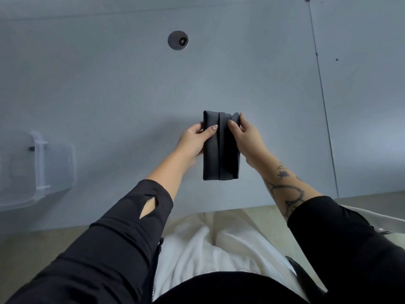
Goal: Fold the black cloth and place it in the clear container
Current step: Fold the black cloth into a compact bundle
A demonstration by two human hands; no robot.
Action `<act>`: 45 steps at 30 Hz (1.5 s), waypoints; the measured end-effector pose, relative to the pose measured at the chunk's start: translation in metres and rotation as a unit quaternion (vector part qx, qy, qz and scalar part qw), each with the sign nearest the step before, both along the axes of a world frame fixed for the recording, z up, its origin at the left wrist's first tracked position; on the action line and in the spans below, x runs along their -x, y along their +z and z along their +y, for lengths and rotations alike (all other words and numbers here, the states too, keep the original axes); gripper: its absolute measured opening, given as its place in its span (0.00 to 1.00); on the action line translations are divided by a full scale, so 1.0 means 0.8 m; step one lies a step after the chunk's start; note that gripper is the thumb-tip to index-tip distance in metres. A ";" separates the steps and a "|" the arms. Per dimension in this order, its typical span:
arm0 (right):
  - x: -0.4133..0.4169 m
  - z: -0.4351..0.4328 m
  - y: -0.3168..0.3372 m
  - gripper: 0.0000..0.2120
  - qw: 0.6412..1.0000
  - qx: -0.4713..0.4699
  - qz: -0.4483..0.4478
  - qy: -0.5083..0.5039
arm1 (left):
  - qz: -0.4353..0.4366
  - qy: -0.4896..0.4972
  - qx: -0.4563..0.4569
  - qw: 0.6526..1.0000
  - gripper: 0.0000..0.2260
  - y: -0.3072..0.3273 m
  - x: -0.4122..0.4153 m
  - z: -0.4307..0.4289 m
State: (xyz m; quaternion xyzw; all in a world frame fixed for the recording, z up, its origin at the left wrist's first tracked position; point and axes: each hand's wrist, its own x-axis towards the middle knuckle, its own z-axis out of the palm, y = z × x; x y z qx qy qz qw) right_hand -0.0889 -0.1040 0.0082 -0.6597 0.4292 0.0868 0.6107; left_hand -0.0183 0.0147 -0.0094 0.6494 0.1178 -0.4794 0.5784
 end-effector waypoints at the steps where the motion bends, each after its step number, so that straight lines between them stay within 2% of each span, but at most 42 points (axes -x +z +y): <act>1: 0.002 0.000 0.000 0.27 1.000 0.000 0.001 0.000 | 0.012 0.005 0.015 1.000 0.16 0.002 0.000 0.003; 6: 0.009 0.005 0.005 0.28 0.999 0.027 -0.031 0.007 | 0.069 0.001 0.074 0.995 0.06 0.011 0.004 0.014; 11: 0.004 0.016 0.014 0.25 0.993 0.101 -0.054 0.039 | 0.075 0.006 0.095 0.993 0.10 0.019 0.009 0.017; 18: 0.006 0.029 0.023 0.26 0.993 0.103 -0.018 0.047 | 0.061 0.021 0.090 0.994 0.15 0.029 0.015 0.007; 22: 0.006 0.041 0.026 0.27 0.988 0.133 -0.026 0.071 | 0.058 0.031 0.067 0.996 0.19 0.036 0.021 -0.003; 26: 0.007 0.029 0.023 0.23 0.994 0.086 -0.058 0.045 | 0.066 0.050 0.065 0.994 0.17 0.031 0.020 0.001; 29: 0.014 0.018 0.020 0.28 0.997 0.011 -0.067 -0.028 | 0.072 0.040 0.063 0.995 0.20 0.031 0.018 0.007; 30: 0.017 0.016 0.023 0.27 0.997 -0.001 -0.064 -0.039 | 0.070 0.032 0.060 0.995 0.19 0.032 0.017 0.007; 32: 0.021 0.014 0.023 0.15 0.997 0.017 -0.076 -0.021 | 0.069 0.021 0.056 0.996 0.16 0.034 0.018 0.007; 34: 0.022 0.016 0.023 0.10 0.996 0.050 -0.079 -0.007 | 0.071 0.020 0.055 0.996 0.14 0.036 0.020 0.006; 40: 0.018 0.028 0.020 0.24 0.991 0.125 -0.040 0.007 | 0.068 0.025 0.054 0.996 0.10 0.039 0.024 0.004; 45: 0.017 0.039 0.032 0.24 0.994 0.082 -0.074 0.013 | 0.035 0.039 0.036 0.998 0.17 0.040 0.027 0.001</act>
